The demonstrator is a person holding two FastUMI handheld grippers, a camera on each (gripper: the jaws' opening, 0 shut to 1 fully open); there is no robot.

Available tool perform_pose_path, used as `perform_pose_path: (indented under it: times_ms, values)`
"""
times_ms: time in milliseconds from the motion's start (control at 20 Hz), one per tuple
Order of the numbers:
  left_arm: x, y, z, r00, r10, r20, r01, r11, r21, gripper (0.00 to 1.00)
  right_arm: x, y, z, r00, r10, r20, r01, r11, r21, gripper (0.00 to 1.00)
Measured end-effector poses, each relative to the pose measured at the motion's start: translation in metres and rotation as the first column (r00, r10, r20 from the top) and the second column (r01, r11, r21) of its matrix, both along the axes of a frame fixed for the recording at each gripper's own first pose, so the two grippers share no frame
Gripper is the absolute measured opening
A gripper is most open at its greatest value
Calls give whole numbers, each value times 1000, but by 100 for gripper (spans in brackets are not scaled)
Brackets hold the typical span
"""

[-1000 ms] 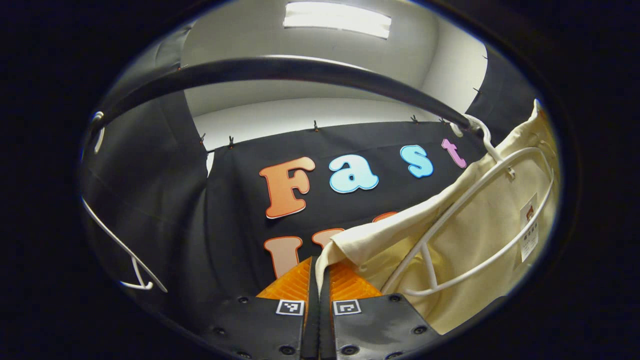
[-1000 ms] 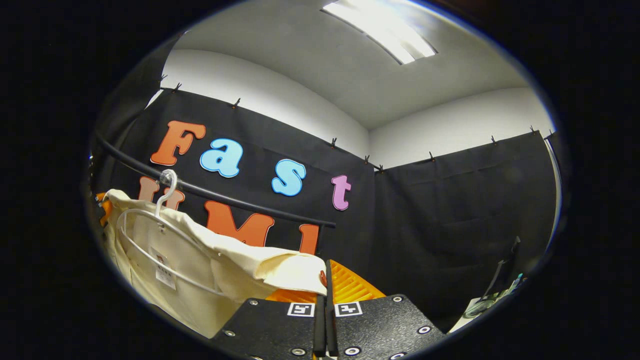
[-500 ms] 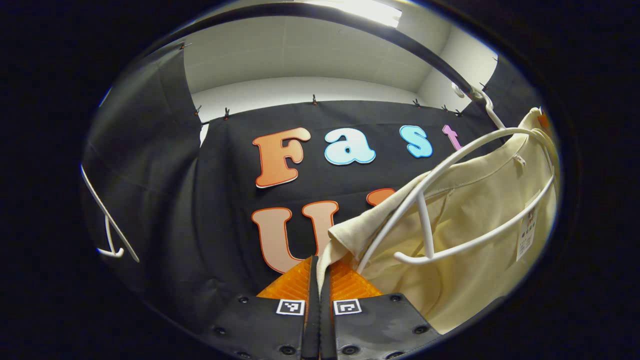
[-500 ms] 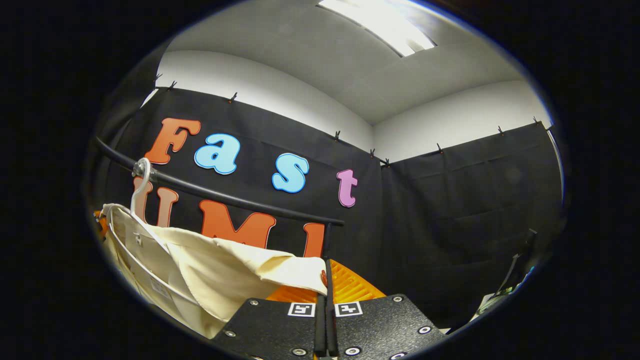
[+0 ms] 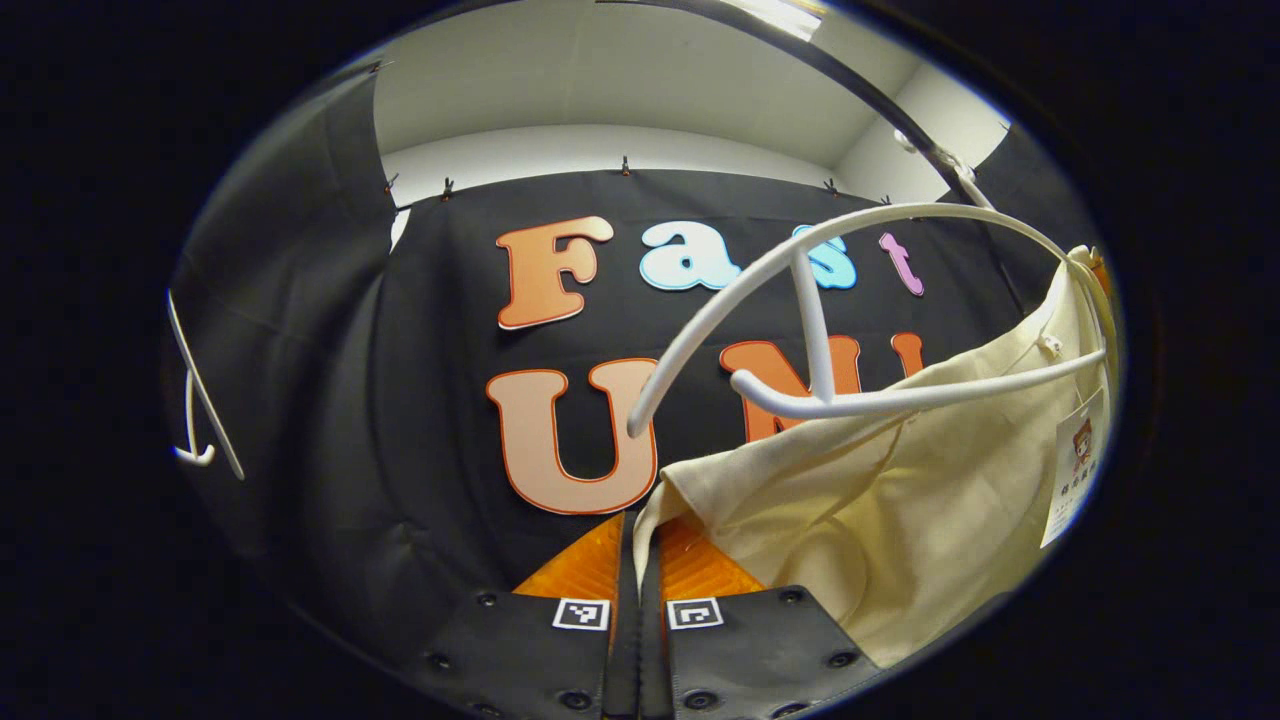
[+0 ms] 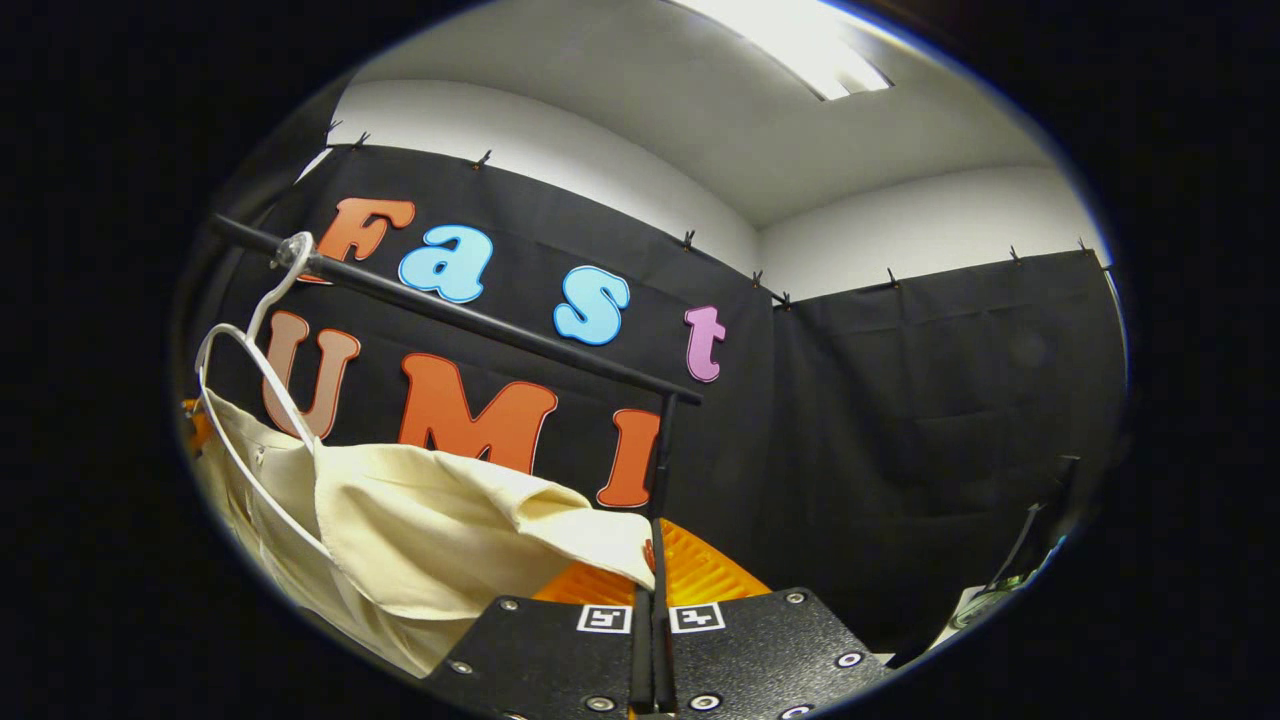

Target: Grasp the clothes on the hanger with both hands and then place them into the laundry hamper below.

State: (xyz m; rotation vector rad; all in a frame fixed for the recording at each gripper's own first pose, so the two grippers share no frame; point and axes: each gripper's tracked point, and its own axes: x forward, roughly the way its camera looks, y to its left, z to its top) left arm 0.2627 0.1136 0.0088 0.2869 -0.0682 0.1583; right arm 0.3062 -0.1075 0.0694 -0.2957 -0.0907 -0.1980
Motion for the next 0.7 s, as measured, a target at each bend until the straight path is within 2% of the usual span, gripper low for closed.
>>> perform_pose_path:
  times_ms: [450, 700]
  values:
    - [-4, -2, -14, 998, -17, -53, 17, 1000, -5, 7, -1, -13, -33, 998, -32, -58, 34, 999, 34, 0]
    - [-7, -5, -22, 996, -27, -85, 27, 1000, -4, 7, -5, -22, -51, 994, -54, -91, 54, 999, -4, 0]
